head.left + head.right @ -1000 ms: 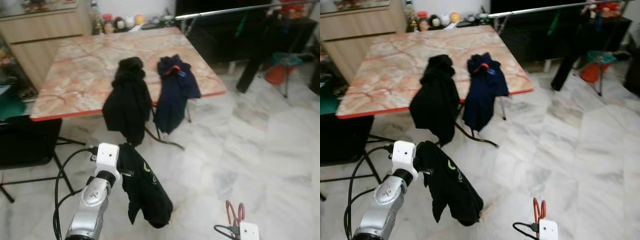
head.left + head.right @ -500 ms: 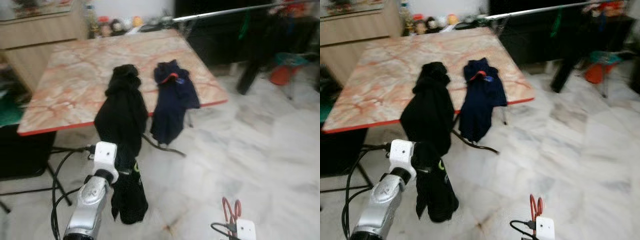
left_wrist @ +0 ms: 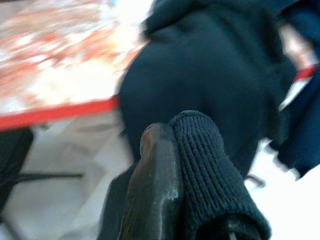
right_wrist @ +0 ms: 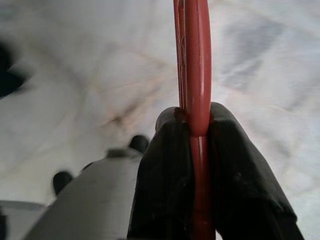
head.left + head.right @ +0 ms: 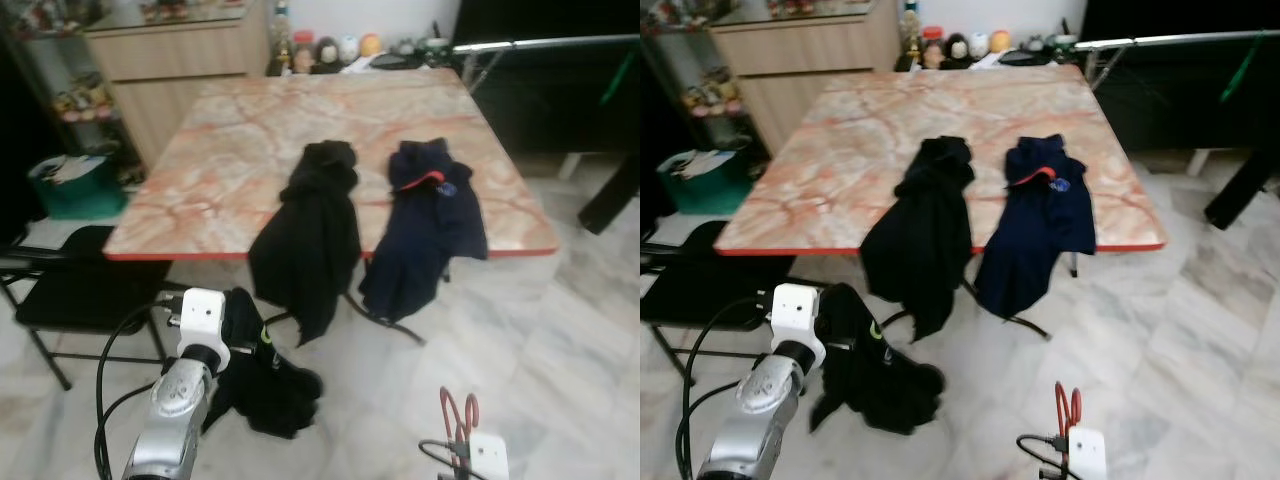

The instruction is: Hang hanger

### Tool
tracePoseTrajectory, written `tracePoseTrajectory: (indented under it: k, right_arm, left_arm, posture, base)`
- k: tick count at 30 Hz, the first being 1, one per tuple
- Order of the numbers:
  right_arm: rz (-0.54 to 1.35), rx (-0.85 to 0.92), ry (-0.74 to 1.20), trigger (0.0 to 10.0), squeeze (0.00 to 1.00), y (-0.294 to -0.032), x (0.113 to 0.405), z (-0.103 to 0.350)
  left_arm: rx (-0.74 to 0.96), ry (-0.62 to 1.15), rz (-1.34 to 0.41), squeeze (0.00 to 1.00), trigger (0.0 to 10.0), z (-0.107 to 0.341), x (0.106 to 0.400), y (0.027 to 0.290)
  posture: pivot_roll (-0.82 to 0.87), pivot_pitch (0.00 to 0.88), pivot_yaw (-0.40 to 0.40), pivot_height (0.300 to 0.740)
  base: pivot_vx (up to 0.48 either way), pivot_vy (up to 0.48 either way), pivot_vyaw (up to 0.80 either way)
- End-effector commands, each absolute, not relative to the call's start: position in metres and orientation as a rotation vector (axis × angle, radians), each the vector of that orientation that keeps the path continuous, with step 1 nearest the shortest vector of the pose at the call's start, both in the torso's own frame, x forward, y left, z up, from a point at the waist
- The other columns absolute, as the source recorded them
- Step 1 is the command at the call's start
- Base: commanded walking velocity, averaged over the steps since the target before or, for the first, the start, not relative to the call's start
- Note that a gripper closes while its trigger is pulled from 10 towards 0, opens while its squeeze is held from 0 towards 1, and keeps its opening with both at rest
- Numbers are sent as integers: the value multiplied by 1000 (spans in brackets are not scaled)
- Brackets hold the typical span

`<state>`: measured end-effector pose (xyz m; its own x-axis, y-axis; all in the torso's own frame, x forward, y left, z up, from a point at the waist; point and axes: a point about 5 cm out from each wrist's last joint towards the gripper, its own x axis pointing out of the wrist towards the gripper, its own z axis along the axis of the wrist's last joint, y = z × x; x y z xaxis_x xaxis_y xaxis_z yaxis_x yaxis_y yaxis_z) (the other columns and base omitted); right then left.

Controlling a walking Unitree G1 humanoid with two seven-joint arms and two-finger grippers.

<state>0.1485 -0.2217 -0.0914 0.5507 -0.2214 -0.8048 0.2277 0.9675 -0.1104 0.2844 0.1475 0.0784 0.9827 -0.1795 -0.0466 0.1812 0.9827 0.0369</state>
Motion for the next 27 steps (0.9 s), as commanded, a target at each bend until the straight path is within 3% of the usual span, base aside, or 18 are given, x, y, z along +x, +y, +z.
tracePoseTrajectory:
  k: [1,15,27]
  right_arm:
    - [-255,25,933,10000,0,-215,155,-90]
    - [-250,39,915,10000,0,-214,157,-89]
    - [-244,49,897,10000,0,-215,160,-87]
  left_arm:
    - [63,-19,-158,0,10000,92,287,159]
    - [49,-92,-133,0,10000,112,279,168]
    - [115,-57,-69,0,10000,120,244,209]
  posture:
    - [69,0,30,740]
    - [77,0,28,740]
    - [99,0,23,740]
  base:
    - [0,0,0]
    - [0,0,0]
    - [0,0,0]
